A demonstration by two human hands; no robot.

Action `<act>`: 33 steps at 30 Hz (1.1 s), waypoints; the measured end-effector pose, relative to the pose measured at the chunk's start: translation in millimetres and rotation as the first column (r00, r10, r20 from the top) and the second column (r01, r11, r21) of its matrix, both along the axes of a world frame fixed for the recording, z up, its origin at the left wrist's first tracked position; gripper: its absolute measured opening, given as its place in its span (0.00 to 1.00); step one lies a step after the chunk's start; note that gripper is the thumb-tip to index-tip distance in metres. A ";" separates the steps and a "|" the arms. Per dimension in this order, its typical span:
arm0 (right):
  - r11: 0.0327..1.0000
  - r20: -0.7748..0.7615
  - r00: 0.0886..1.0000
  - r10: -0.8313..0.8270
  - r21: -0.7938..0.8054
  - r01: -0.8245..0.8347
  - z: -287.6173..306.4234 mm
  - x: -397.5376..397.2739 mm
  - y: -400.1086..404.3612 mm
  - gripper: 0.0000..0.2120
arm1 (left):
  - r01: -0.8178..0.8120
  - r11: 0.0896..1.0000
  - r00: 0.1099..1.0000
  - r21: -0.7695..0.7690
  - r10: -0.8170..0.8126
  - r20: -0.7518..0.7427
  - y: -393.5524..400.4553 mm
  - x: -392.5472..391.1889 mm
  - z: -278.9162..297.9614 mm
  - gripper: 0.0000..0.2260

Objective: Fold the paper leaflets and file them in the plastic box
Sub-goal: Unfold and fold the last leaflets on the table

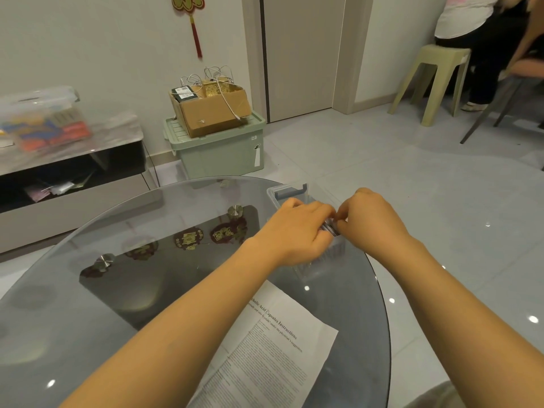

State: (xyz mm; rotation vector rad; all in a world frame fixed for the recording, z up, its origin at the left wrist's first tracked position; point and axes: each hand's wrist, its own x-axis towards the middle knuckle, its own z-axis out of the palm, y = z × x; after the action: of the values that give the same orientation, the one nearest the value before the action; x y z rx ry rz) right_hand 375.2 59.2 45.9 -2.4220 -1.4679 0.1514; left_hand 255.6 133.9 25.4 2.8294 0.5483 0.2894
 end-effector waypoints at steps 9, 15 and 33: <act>0.987 -0.198 0.980 0.015 0.158 0.017 5.5 5.6 -16.3 0.09 | 0.032 0.998 0.992 0.048 -0.026 -0.126 1.7 1.3 3.2 0.27; 0.980 -0.222 0.972 0.076 0.198 -0.031 6.6 1.9 -18.7 0.08 | -0.018 0.998 0.998 0.053 0.021 -0.065 -5.3 -6.0 5.3 0.26; 0.840 -0.130 0.831 0.541 0.020 -0.543 -11.0 -101.7 -77.7 0.11 | -0.431 0.898 0.896 -0.088 0.414 -0.162 -112.3 -174.6 -11.5 0.20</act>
State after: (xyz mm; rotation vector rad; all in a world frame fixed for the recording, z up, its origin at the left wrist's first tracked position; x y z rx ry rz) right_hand 273.5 -18.5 34.9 -1.8908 -2.0552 0.4381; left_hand 81.1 21.6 13.8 2.5978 1.1768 0.1264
